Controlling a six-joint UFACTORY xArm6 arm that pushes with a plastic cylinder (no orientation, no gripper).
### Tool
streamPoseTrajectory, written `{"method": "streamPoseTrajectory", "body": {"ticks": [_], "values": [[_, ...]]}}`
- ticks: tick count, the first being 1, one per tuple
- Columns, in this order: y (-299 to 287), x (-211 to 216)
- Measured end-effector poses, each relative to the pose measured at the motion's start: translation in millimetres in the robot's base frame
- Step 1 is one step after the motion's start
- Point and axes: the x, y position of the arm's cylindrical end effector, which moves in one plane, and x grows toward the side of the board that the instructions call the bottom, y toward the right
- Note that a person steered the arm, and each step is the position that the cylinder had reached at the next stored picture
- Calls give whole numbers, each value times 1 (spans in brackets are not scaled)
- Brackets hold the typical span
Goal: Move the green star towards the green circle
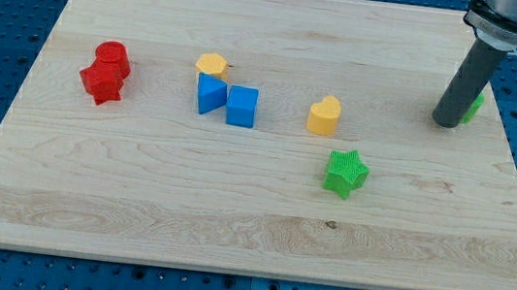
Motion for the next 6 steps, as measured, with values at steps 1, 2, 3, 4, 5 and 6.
{"method": "streamPoseTrajectory", "body": {"ticks": [1, 2, 3, 4, 5, 6], "values": [[-28, 17], [-72, 33], [-118, 50], [-164, 73], [-180, 108], [-151, 126]]}}
